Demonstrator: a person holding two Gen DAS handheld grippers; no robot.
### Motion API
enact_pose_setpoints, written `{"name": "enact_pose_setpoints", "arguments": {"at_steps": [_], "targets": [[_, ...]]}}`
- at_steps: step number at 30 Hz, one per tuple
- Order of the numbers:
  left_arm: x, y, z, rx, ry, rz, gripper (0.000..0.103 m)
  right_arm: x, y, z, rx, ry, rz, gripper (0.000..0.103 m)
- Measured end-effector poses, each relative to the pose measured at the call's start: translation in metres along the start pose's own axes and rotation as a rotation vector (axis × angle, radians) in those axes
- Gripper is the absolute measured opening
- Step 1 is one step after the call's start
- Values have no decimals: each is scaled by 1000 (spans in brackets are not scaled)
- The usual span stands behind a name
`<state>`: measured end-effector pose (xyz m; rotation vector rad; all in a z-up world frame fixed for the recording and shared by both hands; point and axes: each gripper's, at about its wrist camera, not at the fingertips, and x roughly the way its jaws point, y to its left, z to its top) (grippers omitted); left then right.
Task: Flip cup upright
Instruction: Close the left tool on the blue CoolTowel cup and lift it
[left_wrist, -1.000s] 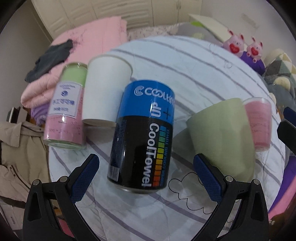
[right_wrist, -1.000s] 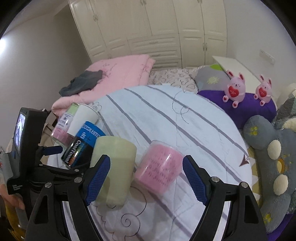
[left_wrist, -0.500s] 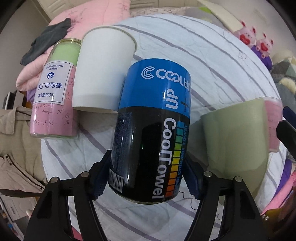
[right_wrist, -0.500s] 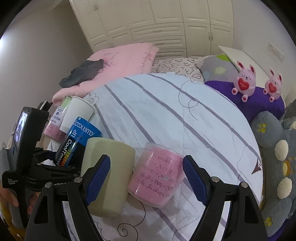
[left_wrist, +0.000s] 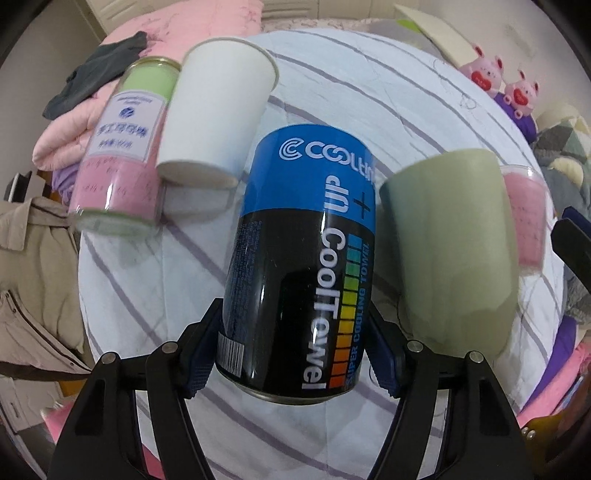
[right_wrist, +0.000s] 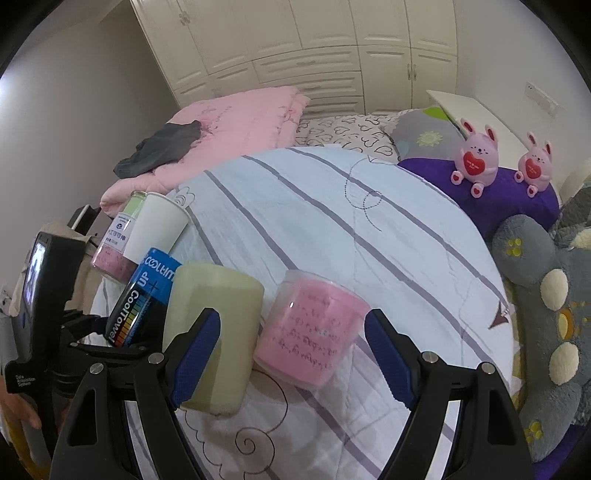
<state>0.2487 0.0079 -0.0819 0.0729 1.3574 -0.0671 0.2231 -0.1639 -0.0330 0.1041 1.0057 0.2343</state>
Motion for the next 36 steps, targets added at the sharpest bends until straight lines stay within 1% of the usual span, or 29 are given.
{"name": "enact_pose_setpoints", "arguments": {"at_steps": [3,7,10,14,19,22,27,28,29,30,31,34,36], "targets": [[-4,4,-13,-13,-4,10,71,-6,2,-6,1,2,-7,82],[-8,6,-36,-35,-7,1,71,-15,7,-20,-5,9,-12,82],[-10,0,-51,-45,-16,-10,71,-23,12,-34,-19,18,-26,82],[-21,-5,-77,-81,-55,-9,71,-35,17,-50,-31,28,-33,82],[-26,-21,-107,-72,-69,-20,71,-53,25,-70,-49,21,-41,82],[-27,-31,-120,-65,-79,-27,71,-60,28,-82,-57,15,-47,82],[-29,-39,-142,-65,-90,-30,71,-64,25,-101,-35,22,-51,82],[-29,-40,-144,-61,-94,-16,78,-64,25,-103,-30,24,-51,82],[-28,-41,-144,-52,-93,0,92,-65,24,-107,-25,26,-52,82],[-28,-43,-145,-41,-99,9,97,-64,22,-110,-18,29,-55,82],[-29,-48,-148,-34,-108,7,99,-65,21,-112,-12,30,-56,82],[-30,-50,-151,-28,-113,-21,99,-66,19,-118,-2,33,-59,82],[-30,-52,-154,-23,-117,-15,99,-68,18,-122,3,34,-68,82]]}}
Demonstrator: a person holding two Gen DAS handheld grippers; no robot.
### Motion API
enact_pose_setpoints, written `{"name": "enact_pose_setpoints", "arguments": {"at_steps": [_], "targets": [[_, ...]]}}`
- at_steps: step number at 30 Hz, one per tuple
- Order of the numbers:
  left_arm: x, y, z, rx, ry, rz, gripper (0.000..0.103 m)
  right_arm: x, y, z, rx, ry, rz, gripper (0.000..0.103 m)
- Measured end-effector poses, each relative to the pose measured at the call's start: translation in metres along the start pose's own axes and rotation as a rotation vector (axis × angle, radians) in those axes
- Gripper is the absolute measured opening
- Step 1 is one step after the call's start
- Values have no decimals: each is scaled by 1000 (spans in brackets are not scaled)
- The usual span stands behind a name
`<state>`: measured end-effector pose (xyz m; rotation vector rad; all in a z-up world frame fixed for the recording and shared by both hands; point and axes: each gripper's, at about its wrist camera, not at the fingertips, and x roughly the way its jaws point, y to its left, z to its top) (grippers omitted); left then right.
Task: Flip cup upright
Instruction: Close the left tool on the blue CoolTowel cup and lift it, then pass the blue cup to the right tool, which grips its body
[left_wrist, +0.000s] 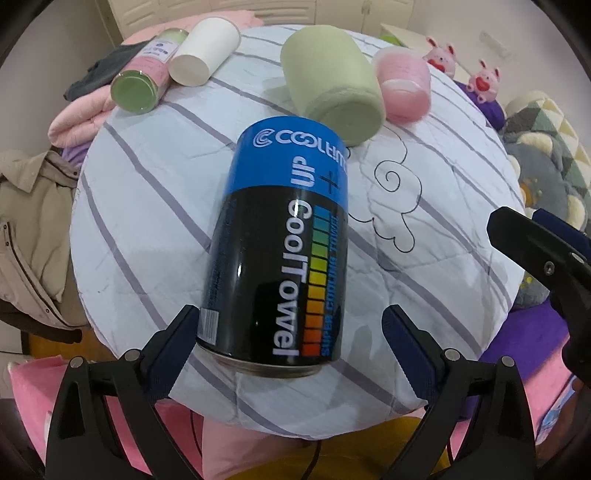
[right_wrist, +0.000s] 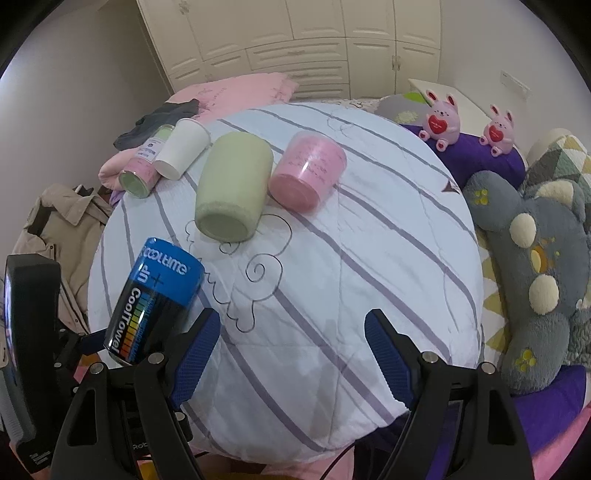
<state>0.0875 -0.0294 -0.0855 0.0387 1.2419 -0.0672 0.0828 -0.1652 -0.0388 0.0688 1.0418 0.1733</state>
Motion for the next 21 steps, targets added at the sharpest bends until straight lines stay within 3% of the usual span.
{"name": "enact_pose_setpoints", "arguments": {"at_steps": [8,21], "targets": [[-5,-10,-4,19,-26,11,99,-12,-1,-8,13,-22,-28,82],[-34,9,-7,67,-80,9,99,-26,15,-11,33,-52,-42,82]]}}
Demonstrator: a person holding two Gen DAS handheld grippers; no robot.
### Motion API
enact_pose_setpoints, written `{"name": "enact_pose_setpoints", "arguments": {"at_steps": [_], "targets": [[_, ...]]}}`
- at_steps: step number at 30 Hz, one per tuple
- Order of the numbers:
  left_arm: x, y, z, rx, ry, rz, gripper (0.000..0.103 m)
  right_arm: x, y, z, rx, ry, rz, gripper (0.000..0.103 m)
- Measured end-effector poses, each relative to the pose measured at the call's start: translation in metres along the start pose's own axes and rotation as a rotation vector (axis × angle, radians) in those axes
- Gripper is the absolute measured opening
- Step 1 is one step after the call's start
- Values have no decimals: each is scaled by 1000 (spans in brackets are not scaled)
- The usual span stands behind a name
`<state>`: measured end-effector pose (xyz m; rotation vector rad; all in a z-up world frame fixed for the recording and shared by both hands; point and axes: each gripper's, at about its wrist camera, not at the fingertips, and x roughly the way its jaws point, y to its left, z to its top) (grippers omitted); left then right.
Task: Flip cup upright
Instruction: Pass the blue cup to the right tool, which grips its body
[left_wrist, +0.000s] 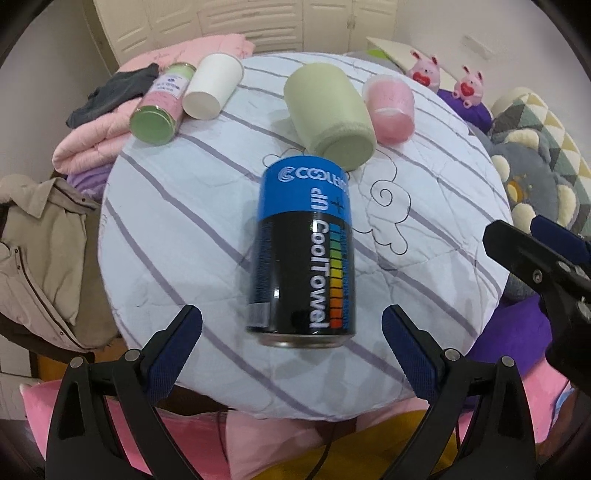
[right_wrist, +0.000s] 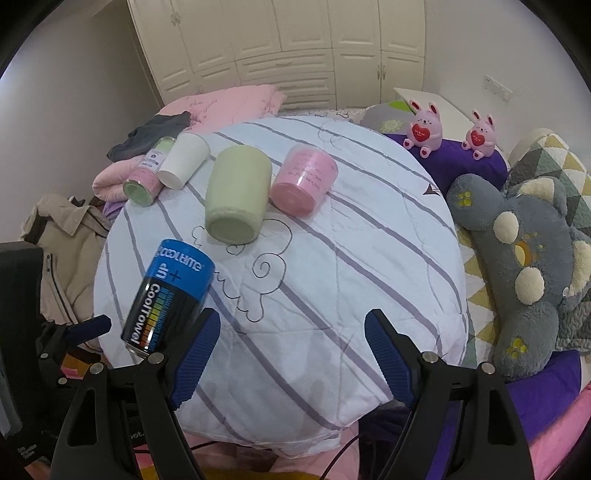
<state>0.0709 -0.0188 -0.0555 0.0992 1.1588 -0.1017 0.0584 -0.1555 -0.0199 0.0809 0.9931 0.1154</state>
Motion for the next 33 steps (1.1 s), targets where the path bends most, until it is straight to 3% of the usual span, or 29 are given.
{"name": "enact_pose_setpoints", "arguments": {"at_steps": [8,18,33], "targets": [[-11,36,-2,-16,-6,-1,99,1,22,6,2,-4,0,82],[-17,80,14,-19,-23,19,99,27,65,20,-19,76,37,82],[27,126,41,5,42,7,99,91,94,34,35,243,67,82]]}}
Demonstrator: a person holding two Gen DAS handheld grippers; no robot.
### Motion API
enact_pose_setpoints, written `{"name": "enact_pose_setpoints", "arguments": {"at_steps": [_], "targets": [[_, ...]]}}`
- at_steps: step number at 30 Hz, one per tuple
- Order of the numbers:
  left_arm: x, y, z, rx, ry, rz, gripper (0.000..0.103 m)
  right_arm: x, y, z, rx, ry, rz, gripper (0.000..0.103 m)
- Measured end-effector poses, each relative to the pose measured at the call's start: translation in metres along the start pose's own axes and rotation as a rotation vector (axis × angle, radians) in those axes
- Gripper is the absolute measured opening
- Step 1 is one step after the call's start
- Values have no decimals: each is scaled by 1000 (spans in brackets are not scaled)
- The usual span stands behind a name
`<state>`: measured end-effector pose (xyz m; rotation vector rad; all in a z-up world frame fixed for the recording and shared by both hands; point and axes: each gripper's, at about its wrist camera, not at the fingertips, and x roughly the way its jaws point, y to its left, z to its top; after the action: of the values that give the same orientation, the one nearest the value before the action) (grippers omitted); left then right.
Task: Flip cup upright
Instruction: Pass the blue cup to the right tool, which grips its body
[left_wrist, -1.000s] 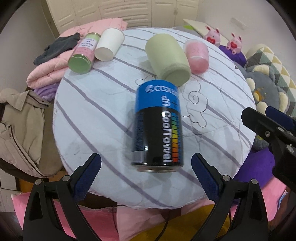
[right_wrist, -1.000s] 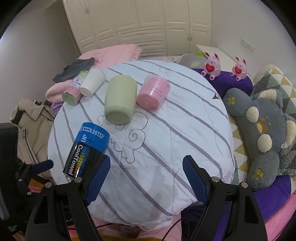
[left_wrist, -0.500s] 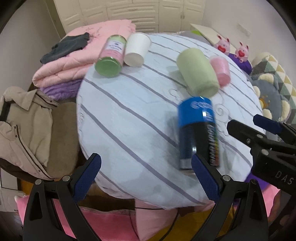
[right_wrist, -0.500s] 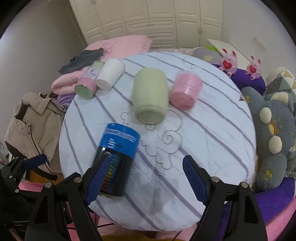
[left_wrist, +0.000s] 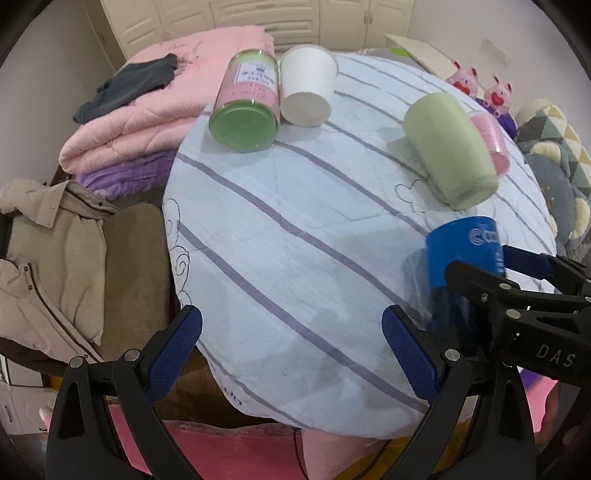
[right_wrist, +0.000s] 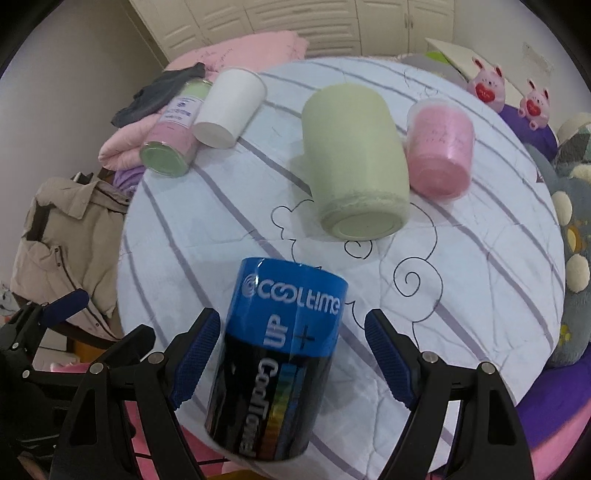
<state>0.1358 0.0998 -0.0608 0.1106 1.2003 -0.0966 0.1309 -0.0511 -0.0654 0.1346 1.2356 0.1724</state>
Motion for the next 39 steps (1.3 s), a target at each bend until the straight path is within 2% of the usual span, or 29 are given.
{"name": "enact_pose_setpoints", "arguments": {"at_steps": [4,9,13,21,23,28,33,39], "targets": [[12,6,4,0,23,-9,99,12,-5,6,32,48,46,82],[23,10,10,14,38,-5,99,22,-5,11,52,81,42,82],[30,13,15,23,43,11,99,31,-5,10,79,117,82,82],[40,20,18,26,62,27,99,30,-10,10,102,88,92,81],[41,21,18,24,67,31,99,26,-11,10,91,72,93,76],[42,22,18,19,73,28,99,23,-13,13,79,66,77,76],[42,23,19,26,73,29,99,28,-8,12,32,107,51,78],[42,22,15,33,75,32,99,31,-8,7,68,123,53,80]]}}
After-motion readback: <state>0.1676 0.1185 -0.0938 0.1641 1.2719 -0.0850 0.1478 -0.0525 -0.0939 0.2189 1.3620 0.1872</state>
